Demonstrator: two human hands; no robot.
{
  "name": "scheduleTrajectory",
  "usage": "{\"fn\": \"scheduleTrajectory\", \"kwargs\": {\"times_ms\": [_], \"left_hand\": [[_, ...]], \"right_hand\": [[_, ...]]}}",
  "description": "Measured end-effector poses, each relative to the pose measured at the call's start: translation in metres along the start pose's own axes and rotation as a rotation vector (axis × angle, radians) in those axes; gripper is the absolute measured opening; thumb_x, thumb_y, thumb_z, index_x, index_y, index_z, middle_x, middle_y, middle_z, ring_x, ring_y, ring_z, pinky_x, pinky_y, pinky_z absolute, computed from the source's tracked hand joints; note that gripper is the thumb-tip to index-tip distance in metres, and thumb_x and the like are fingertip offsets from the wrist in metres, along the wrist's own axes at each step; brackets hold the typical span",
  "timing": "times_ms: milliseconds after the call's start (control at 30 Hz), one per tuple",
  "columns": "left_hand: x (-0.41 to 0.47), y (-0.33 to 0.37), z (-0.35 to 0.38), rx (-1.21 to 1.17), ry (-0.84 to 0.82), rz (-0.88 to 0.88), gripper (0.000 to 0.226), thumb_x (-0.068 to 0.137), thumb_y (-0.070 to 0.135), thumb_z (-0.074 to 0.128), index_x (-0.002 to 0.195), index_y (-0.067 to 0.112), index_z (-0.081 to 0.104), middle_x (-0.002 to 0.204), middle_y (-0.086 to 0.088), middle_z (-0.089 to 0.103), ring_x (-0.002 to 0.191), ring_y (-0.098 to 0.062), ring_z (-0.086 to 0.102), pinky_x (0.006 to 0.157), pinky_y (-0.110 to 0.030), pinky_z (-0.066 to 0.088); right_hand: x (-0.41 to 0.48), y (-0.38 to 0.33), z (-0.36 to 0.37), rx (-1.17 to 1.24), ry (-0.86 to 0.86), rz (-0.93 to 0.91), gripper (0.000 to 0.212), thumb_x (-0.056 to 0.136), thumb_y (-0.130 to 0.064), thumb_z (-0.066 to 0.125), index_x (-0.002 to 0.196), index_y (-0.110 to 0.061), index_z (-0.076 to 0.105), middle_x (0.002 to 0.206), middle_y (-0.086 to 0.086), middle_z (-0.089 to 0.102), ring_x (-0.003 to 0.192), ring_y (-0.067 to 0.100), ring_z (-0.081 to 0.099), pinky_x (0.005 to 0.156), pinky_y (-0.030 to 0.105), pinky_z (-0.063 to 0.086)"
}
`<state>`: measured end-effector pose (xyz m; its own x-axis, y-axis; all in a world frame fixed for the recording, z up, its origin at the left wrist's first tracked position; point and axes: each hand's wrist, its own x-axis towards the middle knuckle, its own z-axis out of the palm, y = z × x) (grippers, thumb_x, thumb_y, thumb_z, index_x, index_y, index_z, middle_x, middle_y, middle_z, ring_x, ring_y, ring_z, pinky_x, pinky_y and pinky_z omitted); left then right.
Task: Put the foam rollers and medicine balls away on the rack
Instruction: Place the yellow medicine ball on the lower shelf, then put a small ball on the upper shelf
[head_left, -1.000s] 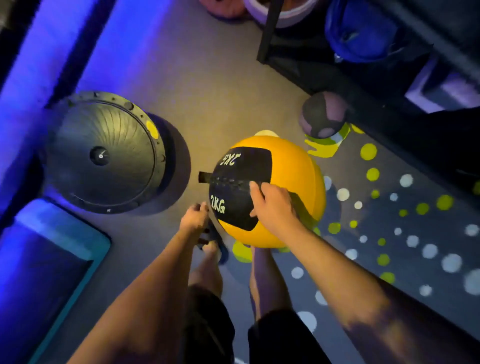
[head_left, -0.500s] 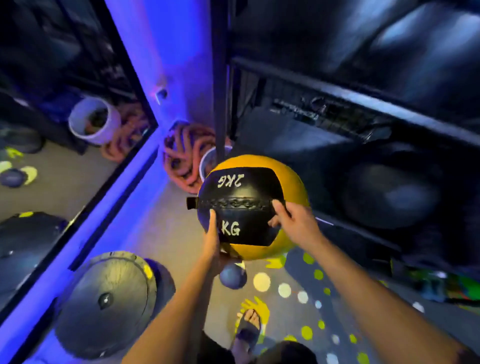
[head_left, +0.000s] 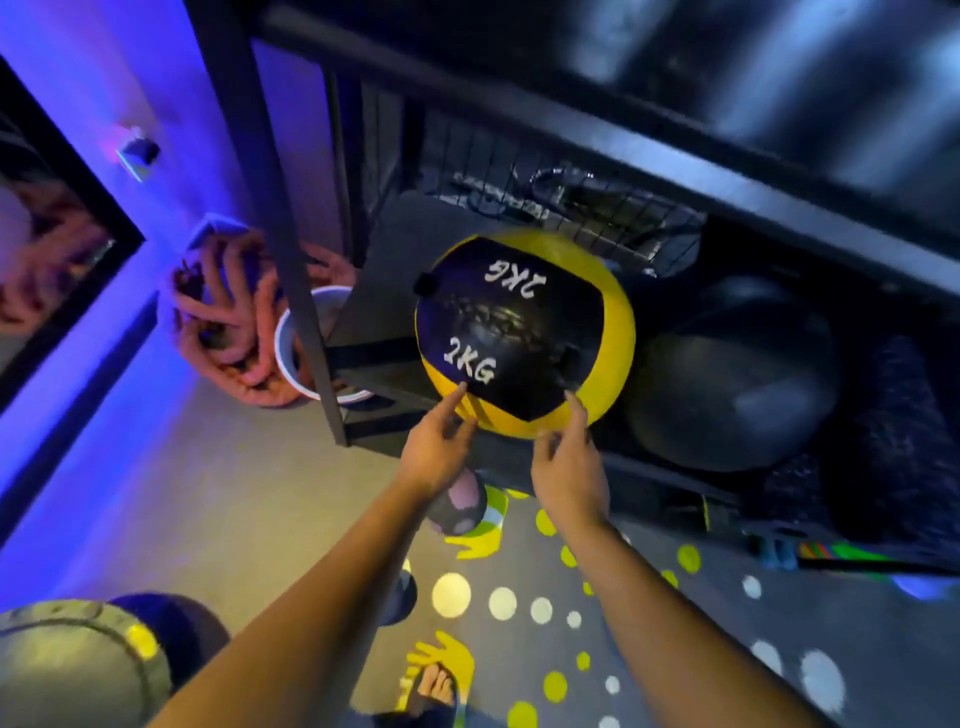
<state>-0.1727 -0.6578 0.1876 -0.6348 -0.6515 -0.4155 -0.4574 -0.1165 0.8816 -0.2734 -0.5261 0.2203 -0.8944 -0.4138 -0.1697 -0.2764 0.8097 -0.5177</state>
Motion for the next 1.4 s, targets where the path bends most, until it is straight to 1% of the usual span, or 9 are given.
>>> {"fn": "scheduleTrajectory", "kwargs": {"times_ms": [67, 167, 367, 700, 933, 1067, 1167, 1267, 1400], "left_hand": [[-0.007, -0.026, -0.002, -0.028, -0.002, 0.021, 0.051, 0.098, 0.026, 0.06, 0.148, 0.033, 0.049, 0.132, 0.006, 0.067, 0.119, -0.01, 0.064, 0.101, -0.032, 0.05], [-0.026, -0.059, -0.008, -0.106, -0.009, -0.071, 0.039, 0.103, 0.016, 0.055, 0.139, 0.03, 0.054, 0.127, 0.007, 0.067, 0.109, -0.006, 0.066, 0.089, -0.02, 0.051], [-0.043, -0.174, -0.046, -0.096, -0.003, -0.317, 0.034, 0.096, 0.025, 0.058, 0.127, 0.038, 0.057, 0.118, 0.003, 0.067, 0.11, -0.025, 0.068, 0.099, -0.053, 0.053], [-0.03, -0.321, -0.041, -0.145, 0.021, -0.623, 0.044, 0.102, 0.021, 0.056, 0.146, 0.021, 0.049, 0.127, -0.005, 0.066, 0.114, -0.026, 0.066, 0.08, -0.035, 0.045], [0.005, -0.471, 0.001, -0.051, 0.016, -0.808, 0.083, 0.067, 0.076, 0.062, 0.139, 0.036, 0.051, 0.125, -0.005, 0.068, 0.112, -0.037, 0.067, 0.097, -0.055, 0.054], [0.053, -0.547, 0.03, -0.147, 0.109, -0.81, 0.071, 0.09, 0.047, 0.07, 0.148, 0.016, 0.044, 0.12, 0.001, 0.056, 0.116, -0.024, 0.064, 0.103, -0.043, 0.051], [0.075, -0.608, 0.046, -0.23, 0.142, -0.919, 0.08, 0.087, 0.057, 0.069, 0.15, 0.017, 0.04, 0.134, 0.003, 0.057, 0.117, -0.017, 0.059, 0.105, -0.035, 0.048], [0.074, -0.637, 0.056, -0.428, 0.097, -1.085, 0.08, 0.079, 0.069, 0.069, 0.143, 0.028, 0.043, 0.135, 0.003, 0.053, 0.114, -0.029, 0.058, 0.083, -0.047, 0.057], [0.056, -0.633, 0.052, -0.565, 0.12, -1.123, 0.075, 0.077, 0.063, 0.075, 0.138, 0.029, 0.047, 0.135, -0.005, 0.053, 0.107, -0.037, 0.061, 0.065, -0.061, 0.06]], "right_hand": [[-0.018, 0.015, 0.028, 0.064, 0.041, 0.062, 0.062, 0.098, -0.032, 0.053, 0.155, -0.027, 0.027, 0.132, 0.011, 0.063, 0.11, 0.038, 0.065, 0.078, 0.046, 0.052], [-0.048, 0.041, 0.078, 0.117, -0.116, 0.204, 0.052, 0.096, -0.034, 0.052, 0.145, -0.023, 0.042, 0.129, 0.015, 0.065, 0.11, 0.039, 0.065, 0.077, 0.043, 0.052], [-0.093, 0.055, 0.183, 0.023, -0.36, 0.291, 0.038, 0.097, -0.022, 0.055, 0.133, -0.013, 0.053, 0.123, 0.02, 0.065, 0.109, 0.042, 0.062, 0.077, 0.041, 0.048], [-0.095, 0.106, 0.288, -0.027, -0.46, 0.367, 0.048, 0.098, -0.024, 0.059, 0.14, -0.004, 0.049, 0.139, 0.024, 0.054, 0.127, 0.041, 0.053, 0.098, 0.044, 0.045], [-0.072, 0.178, 0.398, -0.08, -0.509, 0.492, 0.047, 0.094, -0.033, 0.067, 0.126, 0.001, 0.057, 0.129, 0.026, 0.06, 0.12, 0.042, 0.057, 0.093, 0.043, 0.045], [-0.051, 0.236, 0.505, 0.028, -0.666, 0.684, 0.064, 0.091, -0.058, 0.061, 0.137, -0.014, 0.053, 0.128, 0.013, 0.063, 0.123, 0.035, 0.058, 0.099, 0.048, 0.049], [-0.063, 0.273, 0.57, 0.169, -0.901, 0.87, 0.096, 0.07, -0.088, 0.055, 0.15, -0.038, 0.038, 0.136, -0.003, 0.056, 0.121, 0.032, 0.056, 0.088, 0.05, 0.051], [-0.082, 0.311, 0.62, 0.449, -0.877, 0.983, 0.127, 0.036, -0.099, 0.067, 0.147, -0.042, 0.044, 0.15, -0.008, 0.051, 0.13, 0.027, 0.055, 0.098, 0.052, 0.052], [-0.109, 0.283, 0.6, 0.555, -0.777, 1.005, 0.079, 0.058, -0.082, 0.076, 0.12, -0.034, 0.063, 0.125, -0.003, 0.067, 0.108, 0.027, 0.068, 0.074, 0.054, 0.062]]}}
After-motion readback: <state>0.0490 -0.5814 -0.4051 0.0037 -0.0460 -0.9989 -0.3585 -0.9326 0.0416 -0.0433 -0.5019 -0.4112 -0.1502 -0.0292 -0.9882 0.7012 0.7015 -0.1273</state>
